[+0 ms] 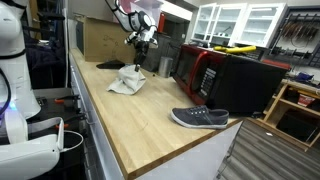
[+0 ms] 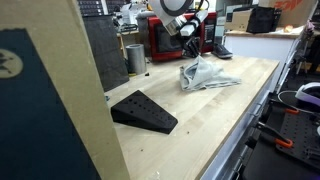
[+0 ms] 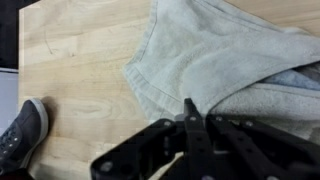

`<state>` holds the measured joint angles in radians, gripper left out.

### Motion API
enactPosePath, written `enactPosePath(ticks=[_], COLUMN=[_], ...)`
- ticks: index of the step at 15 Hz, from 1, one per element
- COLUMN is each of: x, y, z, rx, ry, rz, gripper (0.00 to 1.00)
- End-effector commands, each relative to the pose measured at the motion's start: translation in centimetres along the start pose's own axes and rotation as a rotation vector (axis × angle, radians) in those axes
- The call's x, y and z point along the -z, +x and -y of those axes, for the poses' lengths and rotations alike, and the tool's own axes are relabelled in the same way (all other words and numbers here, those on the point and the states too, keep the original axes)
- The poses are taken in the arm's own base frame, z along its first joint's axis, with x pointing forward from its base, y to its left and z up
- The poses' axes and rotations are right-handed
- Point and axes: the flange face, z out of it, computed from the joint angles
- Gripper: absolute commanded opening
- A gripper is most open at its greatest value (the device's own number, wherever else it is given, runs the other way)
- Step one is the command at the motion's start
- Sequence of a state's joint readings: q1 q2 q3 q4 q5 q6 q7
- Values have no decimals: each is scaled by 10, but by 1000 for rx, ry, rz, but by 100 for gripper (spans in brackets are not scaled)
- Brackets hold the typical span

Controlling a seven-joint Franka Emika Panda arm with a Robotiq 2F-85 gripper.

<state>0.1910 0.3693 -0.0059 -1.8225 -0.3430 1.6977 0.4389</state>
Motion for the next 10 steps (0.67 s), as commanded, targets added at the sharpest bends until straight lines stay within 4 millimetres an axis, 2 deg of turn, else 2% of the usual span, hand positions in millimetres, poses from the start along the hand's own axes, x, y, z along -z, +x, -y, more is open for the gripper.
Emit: enactPosePath(ticks=[1, 6, 10], x=[12, 17, 15], y=[-27, -43, -50], z=[-18, -25, -22], rx=[-20, -20, -13], ry=[-36, -67, -83], rz=[-52, -85, -94], gripper=[25, 61, 92])
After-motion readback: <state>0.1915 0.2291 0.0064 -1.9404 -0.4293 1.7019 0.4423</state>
